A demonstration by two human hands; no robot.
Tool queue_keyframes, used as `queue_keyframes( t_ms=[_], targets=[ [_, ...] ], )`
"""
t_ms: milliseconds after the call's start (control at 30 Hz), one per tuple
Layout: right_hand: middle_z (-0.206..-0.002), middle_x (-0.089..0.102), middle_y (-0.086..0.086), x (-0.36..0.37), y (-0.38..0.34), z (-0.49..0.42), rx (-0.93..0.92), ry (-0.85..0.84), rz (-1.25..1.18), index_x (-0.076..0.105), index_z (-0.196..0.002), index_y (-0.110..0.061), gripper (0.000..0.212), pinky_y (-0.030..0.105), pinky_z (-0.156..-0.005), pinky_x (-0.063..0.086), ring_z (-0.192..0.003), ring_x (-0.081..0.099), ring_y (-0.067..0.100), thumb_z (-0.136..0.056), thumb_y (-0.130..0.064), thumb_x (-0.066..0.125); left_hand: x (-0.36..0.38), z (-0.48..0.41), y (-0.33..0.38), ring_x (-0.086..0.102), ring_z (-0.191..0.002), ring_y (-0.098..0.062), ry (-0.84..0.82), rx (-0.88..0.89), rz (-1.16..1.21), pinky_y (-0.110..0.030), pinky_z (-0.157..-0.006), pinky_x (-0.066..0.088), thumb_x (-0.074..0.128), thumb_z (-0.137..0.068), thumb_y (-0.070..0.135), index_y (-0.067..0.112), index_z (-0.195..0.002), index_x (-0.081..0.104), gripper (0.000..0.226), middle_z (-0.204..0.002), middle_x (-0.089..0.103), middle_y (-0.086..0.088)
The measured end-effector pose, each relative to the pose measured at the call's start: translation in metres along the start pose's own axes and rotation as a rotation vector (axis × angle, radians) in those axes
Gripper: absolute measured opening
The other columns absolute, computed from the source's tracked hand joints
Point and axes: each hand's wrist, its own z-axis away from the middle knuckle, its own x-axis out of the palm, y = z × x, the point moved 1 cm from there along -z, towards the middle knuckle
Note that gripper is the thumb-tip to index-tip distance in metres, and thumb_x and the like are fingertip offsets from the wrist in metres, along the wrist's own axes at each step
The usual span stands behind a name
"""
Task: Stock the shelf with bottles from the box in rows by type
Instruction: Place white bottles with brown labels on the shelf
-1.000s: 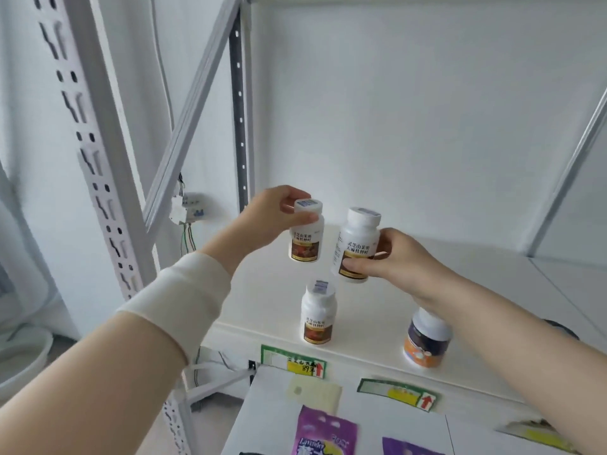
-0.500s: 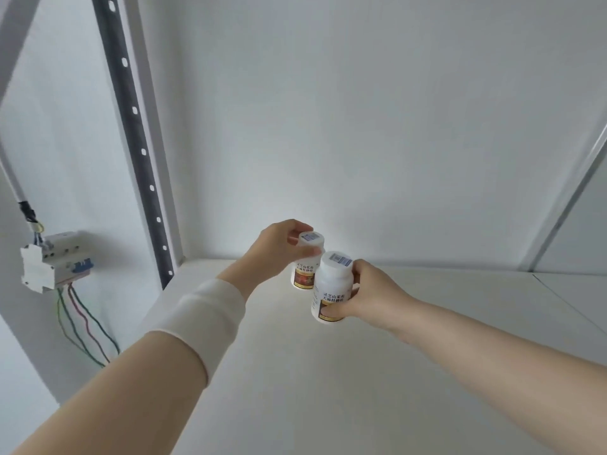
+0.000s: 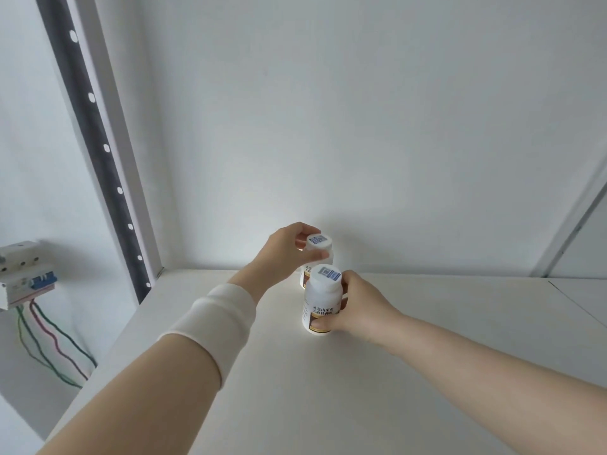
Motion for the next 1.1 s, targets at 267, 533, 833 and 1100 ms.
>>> queue_keyframes(
  t_ms=[267, 533, 833, 1100],
  targets=[
    [-0.109, 0.060, -0.002, 0.005, 0.007, -0.004, -0.011, 0.015, -0.012, 0.043, -0.111, -0.020, 0.057, 0.030, -0.087, 0.049, -0.101, 0.060, 0.018, -0.069, -0.023, 0.080, 0.001, -0.005, 0.000, 0.056, -0.099, -0.008, -0.054, 0.019, -0.018, -0.017, -0.077, 0.046, 0.071, -0.081, 0.023, 0.021, -0.120, 0.055, 0.042, -0.108, 0.059, 0.012],
    [-0.123, 0.055, -0.003, -0.005, 0.000, 0.007, -0.021, -0.010, 0.049, 0.037, -0.129, -0.016, 0.073, 0.026, -0.086, 0.045, -0.107, 0.055, 0.014, -0.071, -0.025, 0.079, -0.015, 0.011, 0.014, 0.053, -0.116, -0.014, -0.003, -0.022, -0.062, -0.022, -0.092, 0.039, 0.065, -0.086, 0.029, 0.015, -0.135, 0.043, 0.056, -0.131, 0.053, 0.002],
    [-0.146, 0.029, 0.011, -0.049, -0.030, 0.062, -0.285, 0.156, 0.663, 0.019, -0.145, -0.012, 0.076, 0.036, -0.103, 0.034, -0.135, 0.031, 0.027, -0.086, -0.035, 0.062, -0.054, 0.105, 0.077, 0.046, -0.125, -0.022, 0.204, 0.002, -1.093, -0.034, -0.100, 0.034, 0.047, -0.096, 0.032, 0.020, -0.135, 0.042, 0.042, -0.135, 0.051, 0.001],
    [-0.144, 0.031, 0.015, -0.037, -0.066, 0.136, -0.561, 0.312, 1.001, 0.028, -0.139, -0.008, 0.056, 0.041, -0.107, 0.029, -0.138, 0.021, 0.032, -0.093, -0.032, 0.048, -0.061, 0.242, 0.128, 0.052, -0.114, -0.027, 0.350, -0.138, -1.536, -0.034, -0.092, 0.039, 0.045, -0.095, 0.024, 0.014, -0.127, 0.049, 0.034, -0.123, 0.057, -0.006]
  ],
)
